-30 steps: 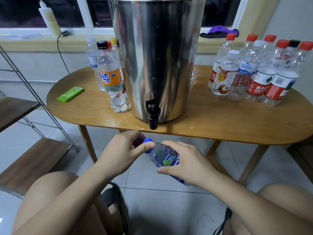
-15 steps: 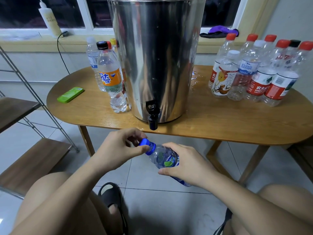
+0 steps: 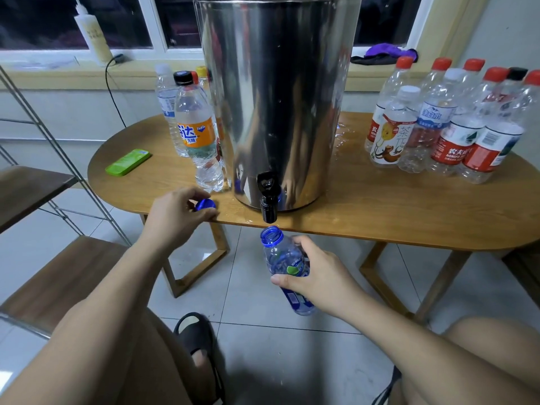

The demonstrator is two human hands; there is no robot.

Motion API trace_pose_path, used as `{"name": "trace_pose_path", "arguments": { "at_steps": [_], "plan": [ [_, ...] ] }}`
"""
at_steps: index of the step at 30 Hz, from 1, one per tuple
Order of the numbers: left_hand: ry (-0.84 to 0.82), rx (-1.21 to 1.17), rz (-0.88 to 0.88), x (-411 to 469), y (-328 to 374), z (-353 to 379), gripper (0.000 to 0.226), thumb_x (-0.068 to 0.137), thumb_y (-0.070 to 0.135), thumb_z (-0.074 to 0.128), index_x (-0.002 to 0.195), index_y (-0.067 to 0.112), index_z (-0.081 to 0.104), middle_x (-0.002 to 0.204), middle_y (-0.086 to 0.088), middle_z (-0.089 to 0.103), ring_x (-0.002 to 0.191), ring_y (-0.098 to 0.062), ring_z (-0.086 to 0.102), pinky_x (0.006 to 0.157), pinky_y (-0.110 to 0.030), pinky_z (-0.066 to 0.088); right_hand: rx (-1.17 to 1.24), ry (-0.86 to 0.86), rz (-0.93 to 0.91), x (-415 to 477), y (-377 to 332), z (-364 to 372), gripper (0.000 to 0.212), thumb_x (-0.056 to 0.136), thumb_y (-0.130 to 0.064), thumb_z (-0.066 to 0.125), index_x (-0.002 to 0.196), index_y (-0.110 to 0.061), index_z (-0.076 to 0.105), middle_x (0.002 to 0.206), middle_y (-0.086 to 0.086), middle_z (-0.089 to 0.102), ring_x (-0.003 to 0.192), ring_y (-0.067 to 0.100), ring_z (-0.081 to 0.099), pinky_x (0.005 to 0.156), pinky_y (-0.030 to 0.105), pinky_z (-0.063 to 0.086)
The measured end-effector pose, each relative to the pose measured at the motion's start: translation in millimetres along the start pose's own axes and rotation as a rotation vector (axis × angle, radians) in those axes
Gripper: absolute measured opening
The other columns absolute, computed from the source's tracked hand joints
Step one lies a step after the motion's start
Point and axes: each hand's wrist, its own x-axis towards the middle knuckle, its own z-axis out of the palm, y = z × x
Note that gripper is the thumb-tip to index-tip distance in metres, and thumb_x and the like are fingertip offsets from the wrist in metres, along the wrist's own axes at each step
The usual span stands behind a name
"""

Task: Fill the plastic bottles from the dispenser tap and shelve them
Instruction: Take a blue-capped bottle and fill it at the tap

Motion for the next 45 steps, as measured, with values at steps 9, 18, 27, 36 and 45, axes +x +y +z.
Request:
{"name": "trace_pose_path", "arguments": {
  "at_steps": [9,18,27,36,45],
  "plan": [
    [0.152,-0.265,0.174,-33,40,-6,0.017,0.103,0.036,0.074,0.119,0.032,0.076,0.108,0.018,0.078,0.105,0.001,0.07,0.079,-0.008,0.043,0.027,0.005,0.01,4,2,3,0.066,0.078,-0.063,0.089,0.129,-0.042,0.053,0.116,-0.023,0.073,0.103,-0.004,0.07,0.093,0.03,0.06],
    [0.033,-0.355,0.471,-38,104,-22,0.036,0.098,0.03,0.081,0.132,0.024,0.074,0.116,0.021,0.074,0.109,0.001,0.068,0.085,-0.022,0.053,0.078,-0.005,0.015,7,-5,5,0.075,0.078,-0.06,0.091,0.138,-0.045,0.05,0.13,-0.021,0.07,0.113,0.002,0.069,0.099,0.034,0.062],
    [0.061,-0.266,0.526,-34,110,-22,0.014,0.095,0.014,0.084,0.107,0.014,0.077,0.098,0.01,0.074,0.094,-0.002,0.065,0.075,-0.015,0.047,0.104,-0.017,0.003,10,-8,9,0.078,0.082,-0.051,0.092,0.147,-0.039,0.049,0.133,-0.02,0.068,0.118,0.003,0.066,0.1,0.028,0.057],
    [0.172,-0.267,0.56,-45,108,-11,0.013,0.098,0.011,0.081,0.11,0.014,0.079,0.103,0.007,0.074,0.095,-0.008,0.066,0.073,-0.026,0.053,0.128,-0.026,0.007,13,-8,18,0.074,0.084,-0.049,0.091,0.144,-0.038,0.049,0.129,-0.019,0.069,0.116,0.005,0.067,0.092,0.025,0.056],
    [0.18,-0.444,0.462,-59,104,-2,0.019,0.111,0.023,0.063,0.122,0.018,0.078,0.104,0.011,0.076,0.095,-0.006,0.07,0.078,-0.019,0.048,0.122,-0.011,0.02,13,-4,20,0.076,0.083,-0.05,0.091,0.145,-0.035,0.048,0.135,-0.015,0.069,0.118,0.008,0.066,0.089,0.024,0.053]
  ]
}}
